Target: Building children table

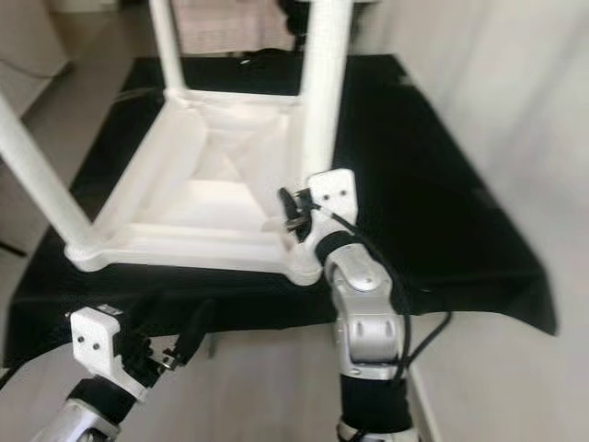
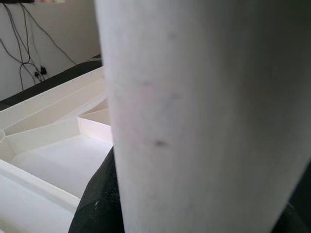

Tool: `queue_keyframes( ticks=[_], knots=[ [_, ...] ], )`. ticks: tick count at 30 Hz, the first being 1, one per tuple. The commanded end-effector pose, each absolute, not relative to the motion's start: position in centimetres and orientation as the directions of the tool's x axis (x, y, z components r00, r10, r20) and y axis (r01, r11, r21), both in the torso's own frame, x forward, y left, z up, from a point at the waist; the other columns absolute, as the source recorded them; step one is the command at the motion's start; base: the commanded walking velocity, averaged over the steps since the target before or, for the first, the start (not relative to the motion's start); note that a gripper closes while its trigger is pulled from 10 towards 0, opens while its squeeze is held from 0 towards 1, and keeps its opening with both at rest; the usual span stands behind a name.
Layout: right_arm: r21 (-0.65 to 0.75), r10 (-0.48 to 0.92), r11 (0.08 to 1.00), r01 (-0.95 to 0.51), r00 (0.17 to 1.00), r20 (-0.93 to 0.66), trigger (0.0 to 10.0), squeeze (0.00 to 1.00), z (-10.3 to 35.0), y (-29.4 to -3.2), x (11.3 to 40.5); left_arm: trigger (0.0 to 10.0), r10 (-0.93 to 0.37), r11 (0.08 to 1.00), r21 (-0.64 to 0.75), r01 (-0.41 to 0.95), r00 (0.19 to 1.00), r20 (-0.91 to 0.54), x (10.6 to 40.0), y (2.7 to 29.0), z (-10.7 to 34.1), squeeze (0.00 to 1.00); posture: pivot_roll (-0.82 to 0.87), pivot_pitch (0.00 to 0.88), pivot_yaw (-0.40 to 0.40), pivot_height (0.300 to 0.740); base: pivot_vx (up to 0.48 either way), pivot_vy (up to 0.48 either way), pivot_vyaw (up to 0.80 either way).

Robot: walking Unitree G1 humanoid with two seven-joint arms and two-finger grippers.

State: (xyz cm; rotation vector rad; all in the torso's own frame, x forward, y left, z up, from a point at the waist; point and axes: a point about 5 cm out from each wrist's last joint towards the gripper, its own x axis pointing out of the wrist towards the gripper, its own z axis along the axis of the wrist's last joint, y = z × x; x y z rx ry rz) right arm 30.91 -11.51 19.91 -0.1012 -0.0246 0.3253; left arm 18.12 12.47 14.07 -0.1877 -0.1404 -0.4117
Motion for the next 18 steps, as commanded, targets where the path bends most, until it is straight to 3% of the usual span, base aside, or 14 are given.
queue_keyframes(
  ticks=[1,3,4,5,10,14,15,16,17,18],
  knots=[
    [-0.114,0.268,0.948,-0.297,0.939,-0.214,4.9,0.00,15.8,-12.2,31.0,10.0,-0.365,0.906,-0.161,0.391,0.916,0.168,18.1,12.6,13.7,0.00,0.02,0.107,-0.054,0.740,0.000,0.000,0.00],
    [-0.114,0.268,0.948,-0.297,0.939,-0.214,4.9,0.00,15.8,-12.2,31.0,10.0,-0.365,0.906,-0.161,0.391,0.916,0.168,18.1,12.6,13.7,0.00,0.02,0.107,-0.054,0.740,0.000,0.000,0.00],
    [-0.111,0.276,0.946,-0.305,0.937,-0.214,10.0,0.00,15.9,-11.7,31.1,10.0,-0.359,0.909,-0.159,0.385,0.918,0.171,18.1,12.6,13.6,0.00,0.02,0.103,-0.057,0.740,0.000,0.000,0.00],
    [-0.074,0.381,0.914,-0.398,0.908,-0.174,10.0,1.00,16.6,-10.2,31.4,10.0,-0.356,0.910,-0.159,0.383,0.918,0.174,18.3,12.6,13.6,0.00,0.02,0.099,-0.060,0.740,0.000,0.000,0.00],
    [-0.066,0.439,0.889,-0.453,0.885,-0.153,10.0,1.00,17.1,-9.4,31.5,10.0,-0.357,0.909,-0.159,0.384,0.918,0.174,18.3,12.6,13.6,0.00,0.02,0.099,-0.060,0.740,0.000,0.000,0.00],
    [-0.045,0.589,0.804,-0.593,0.804,-0.085,10.0,1.00,18.3,-8.2,31.7,10.0,-0.359,0.908,-0.161,0.386,0.917,0.176,18.3,12.5,13.6,0.00,0.02,0.104,-0.066,0.740,0.000,0.000,0.00],
    [-0.061,0.700,0.708,-0.703,0.711,-0.067,10.0,1.00,19.0,-7.5,31.6,10.0,-0.359,0.908,-0.161,0.387,0.916,0.177,18.3,12.4,13.7,0.00,0.03,0.108,-0.068,0.740,0.000,0.000,0.00],
    [-0.061,0.700,0.708,-0.703,0.711,-0.067,10.0,1.00,19.0,-7.5,31.6,10.0,-0.359,0.908,-0.161,0.387,0.916,0.177,18.3,12.4,13.7,0.00,0.03,0.108,-0.068,0.740,0.000,0.000,0.00],
    [-0.080,0.793,0.602,-0.794,0.607,-0.054,10.0,1.00,19.7,-6.9,31.4,10.0,-0.359,0.908,-0.162,0.387,0.916,0.178,18.2,12.4,13.7,0.00,0.04,0.114,-0.071,0.740,0.000,0.000,0.00],
    [-0.080,0.793,0.602,-0.794,0.607,-0.054,10.0,1.00,19.7,-6.9,31.4,10.0,-0.359,0.908,-0.162,0.387,0.916,0.178,18.2,12.4,13.7,0.00,0.04,0.114,-0.071,0.740,0.000,0.000,0.00]
  ],
)
